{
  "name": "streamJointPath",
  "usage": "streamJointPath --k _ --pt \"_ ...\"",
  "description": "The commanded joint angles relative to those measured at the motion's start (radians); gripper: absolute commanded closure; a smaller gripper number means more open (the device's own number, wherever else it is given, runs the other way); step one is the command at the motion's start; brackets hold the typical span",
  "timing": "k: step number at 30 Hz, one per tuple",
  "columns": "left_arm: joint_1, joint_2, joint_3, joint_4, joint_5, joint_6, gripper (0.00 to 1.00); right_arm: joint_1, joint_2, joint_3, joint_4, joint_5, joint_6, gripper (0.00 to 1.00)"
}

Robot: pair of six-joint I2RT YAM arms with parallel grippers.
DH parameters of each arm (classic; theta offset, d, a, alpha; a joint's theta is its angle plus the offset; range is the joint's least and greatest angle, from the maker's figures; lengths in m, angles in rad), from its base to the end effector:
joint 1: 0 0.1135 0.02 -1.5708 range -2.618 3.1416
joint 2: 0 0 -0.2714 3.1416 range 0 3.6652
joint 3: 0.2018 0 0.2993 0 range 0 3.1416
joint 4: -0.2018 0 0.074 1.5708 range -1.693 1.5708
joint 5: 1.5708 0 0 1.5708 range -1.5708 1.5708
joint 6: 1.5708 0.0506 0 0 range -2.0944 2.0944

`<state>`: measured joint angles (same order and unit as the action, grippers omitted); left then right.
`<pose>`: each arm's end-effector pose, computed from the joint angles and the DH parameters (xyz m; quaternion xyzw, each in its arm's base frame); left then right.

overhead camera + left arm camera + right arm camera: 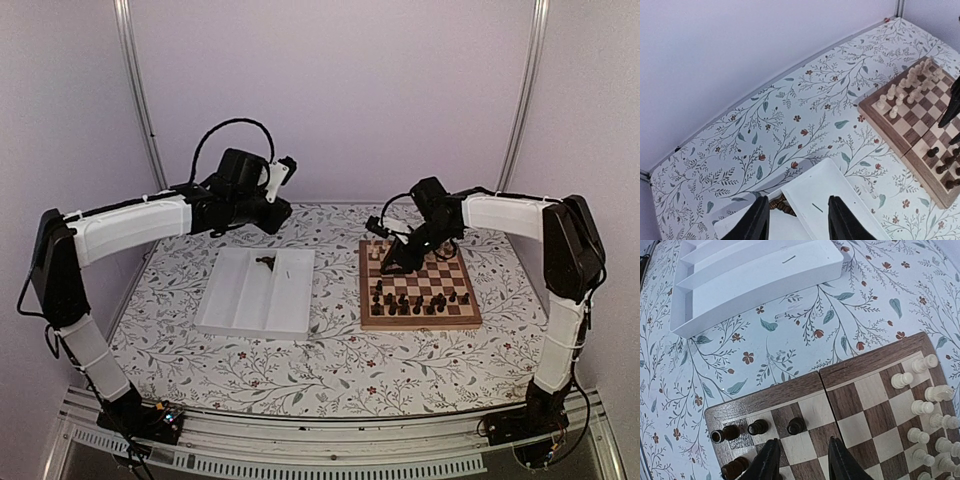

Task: Set up the chess pieces on the board
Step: Pick up the chess piece from the chessboard.

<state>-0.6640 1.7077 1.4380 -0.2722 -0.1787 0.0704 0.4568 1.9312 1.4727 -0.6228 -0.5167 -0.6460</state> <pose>0.3692 -0.2775 0.2982 0.2703 0.8250 -0.0691 0.4914 0.4024 0.2256 0.1873 -0.5441 0.7666 0.2246 0.2566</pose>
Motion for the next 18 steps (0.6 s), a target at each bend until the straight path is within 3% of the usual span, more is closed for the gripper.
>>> streamJointPath --k 1,12,18 --pt "0.002 0.016 -0.052 0.049 -0.010 0.001 0.58 0.027 0.059 0.052 -0.049 0.064 0.021 0.64" --pt "0.000 0.019 -0.038 0.019 0.047 -0.003 0.57 0.060 0.147 0.086 -0.055 0.093 0.046 0.64" --pt "0.000 0.030 -0.030 0.008 0.061 -0.004 0.58 0.060 0.153 0.086 -0.064 0.085 0.047 0.72"
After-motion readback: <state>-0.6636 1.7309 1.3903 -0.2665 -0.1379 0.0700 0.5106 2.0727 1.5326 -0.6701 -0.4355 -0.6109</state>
